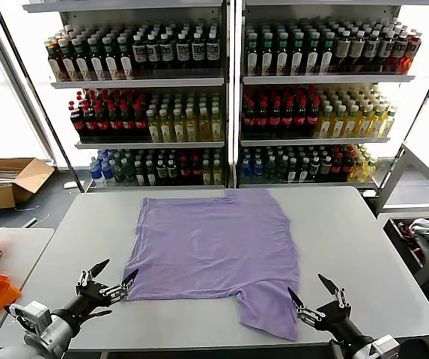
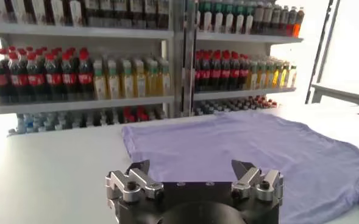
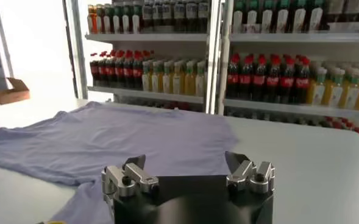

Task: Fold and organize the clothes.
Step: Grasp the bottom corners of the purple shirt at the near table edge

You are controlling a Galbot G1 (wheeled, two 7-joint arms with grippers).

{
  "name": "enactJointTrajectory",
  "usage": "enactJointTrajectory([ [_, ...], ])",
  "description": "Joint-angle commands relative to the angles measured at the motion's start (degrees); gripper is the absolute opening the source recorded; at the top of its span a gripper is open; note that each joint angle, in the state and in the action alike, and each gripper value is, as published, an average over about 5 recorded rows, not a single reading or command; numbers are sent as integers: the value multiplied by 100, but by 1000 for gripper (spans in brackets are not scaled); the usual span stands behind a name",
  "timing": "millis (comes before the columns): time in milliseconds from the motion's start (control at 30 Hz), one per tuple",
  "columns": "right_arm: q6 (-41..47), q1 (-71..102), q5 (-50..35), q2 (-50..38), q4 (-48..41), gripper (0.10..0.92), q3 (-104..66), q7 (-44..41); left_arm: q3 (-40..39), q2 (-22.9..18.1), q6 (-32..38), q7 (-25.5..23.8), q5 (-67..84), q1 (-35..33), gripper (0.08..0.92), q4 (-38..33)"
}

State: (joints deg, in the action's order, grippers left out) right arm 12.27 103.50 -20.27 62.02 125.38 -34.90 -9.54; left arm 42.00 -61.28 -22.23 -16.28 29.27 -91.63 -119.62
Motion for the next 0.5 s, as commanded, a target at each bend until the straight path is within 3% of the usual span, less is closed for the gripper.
enactJointTrajectory([
  [33,280,304,10,-207,88,823,405,367,-595,361,-252,767,388,-74,823,159],
  [500,494,49,-4,137,-225,823,962,579,-598,158,-208,770,305,-42,822,504],
])
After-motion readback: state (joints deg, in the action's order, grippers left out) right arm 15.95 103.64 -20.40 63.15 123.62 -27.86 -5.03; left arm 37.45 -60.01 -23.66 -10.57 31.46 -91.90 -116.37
